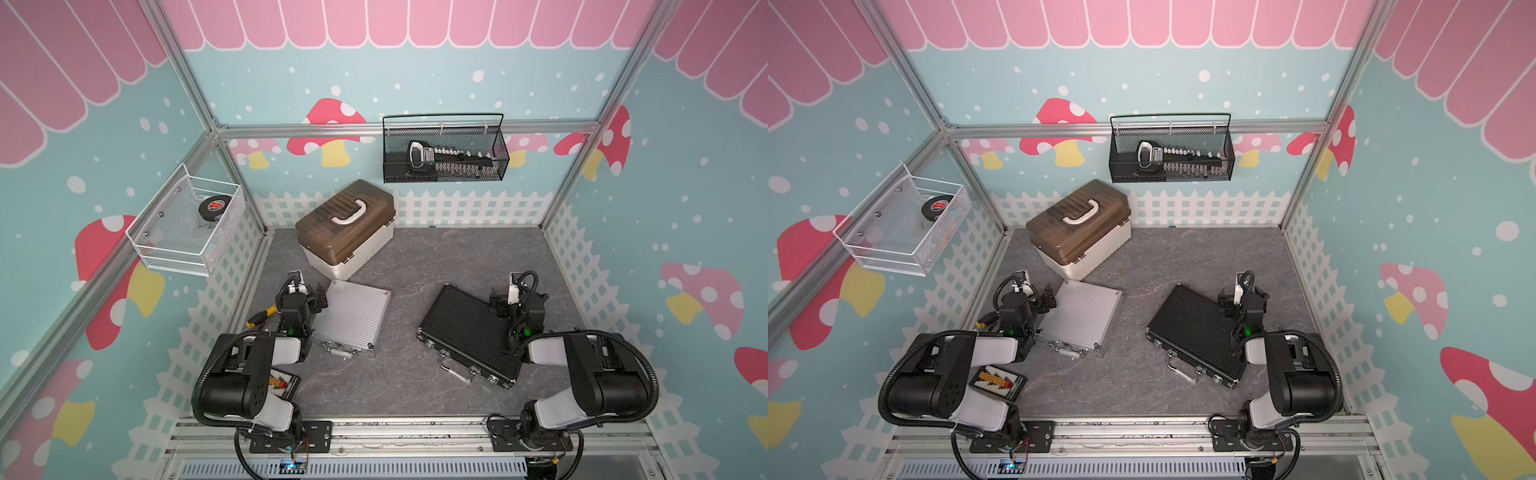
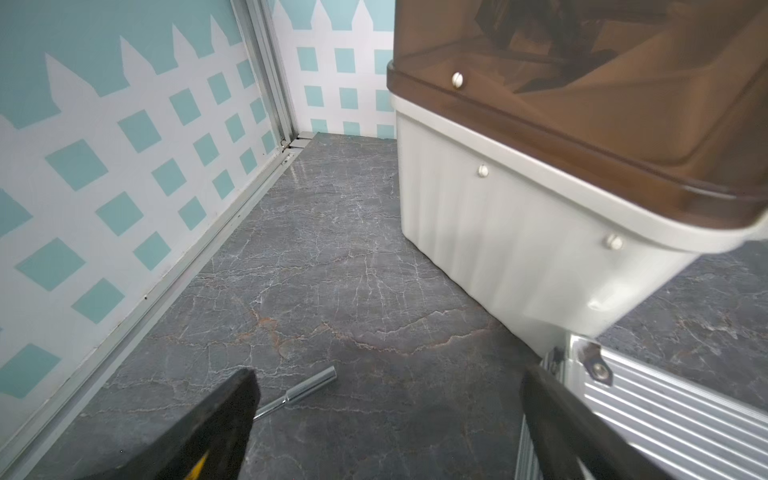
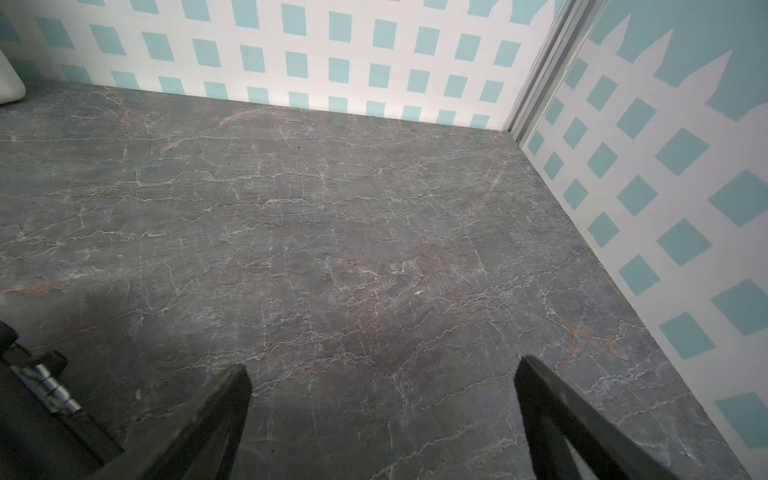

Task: Open the poker set cases
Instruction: Move the poker set case to the center of the board.

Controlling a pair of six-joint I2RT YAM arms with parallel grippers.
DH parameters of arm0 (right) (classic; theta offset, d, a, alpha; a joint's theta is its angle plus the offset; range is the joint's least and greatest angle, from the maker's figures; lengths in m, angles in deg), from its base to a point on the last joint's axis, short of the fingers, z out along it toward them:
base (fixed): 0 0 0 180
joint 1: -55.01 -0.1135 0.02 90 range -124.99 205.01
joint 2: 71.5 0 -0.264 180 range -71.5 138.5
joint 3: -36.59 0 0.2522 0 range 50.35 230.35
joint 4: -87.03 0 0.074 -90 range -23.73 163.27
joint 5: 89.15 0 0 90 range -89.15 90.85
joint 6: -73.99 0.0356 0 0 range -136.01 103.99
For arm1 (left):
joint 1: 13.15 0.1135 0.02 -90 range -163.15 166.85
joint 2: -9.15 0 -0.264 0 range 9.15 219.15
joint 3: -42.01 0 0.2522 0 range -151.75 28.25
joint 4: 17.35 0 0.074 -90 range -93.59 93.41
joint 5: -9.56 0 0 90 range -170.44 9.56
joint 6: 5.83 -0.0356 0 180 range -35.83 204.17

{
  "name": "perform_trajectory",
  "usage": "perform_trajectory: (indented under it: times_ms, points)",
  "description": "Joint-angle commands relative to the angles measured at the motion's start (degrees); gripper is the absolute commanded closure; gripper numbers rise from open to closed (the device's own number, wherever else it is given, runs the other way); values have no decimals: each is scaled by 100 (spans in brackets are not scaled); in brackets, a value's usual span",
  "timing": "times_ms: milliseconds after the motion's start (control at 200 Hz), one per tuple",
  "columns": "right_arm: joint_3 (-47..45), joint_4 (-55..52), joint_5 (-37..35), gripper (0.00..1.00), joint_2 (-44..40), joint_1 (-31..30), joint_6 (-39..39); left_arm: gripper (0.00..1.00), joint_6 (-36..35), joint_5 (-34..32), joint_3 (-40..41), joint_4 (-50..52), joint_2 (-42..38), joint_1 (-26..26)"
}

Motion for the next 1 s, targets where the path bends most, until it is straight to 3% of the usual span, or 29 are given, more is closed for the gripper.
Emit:
perform_trajectory:
  times_ms: [0, 870, 995]
  points:
    - [71, 69, -83, 1, 73, -31, -159, 1, 90, -81, -103, -235, 66, -20]
    - [67, 45, -74, 3, 58, -30, -145, 2, 95, -72, -93, -235, 56, -11]
    - [69, -192, -604, 7, -333, -30, 54, 8, 104, -150, -74, -138, -135, -10]
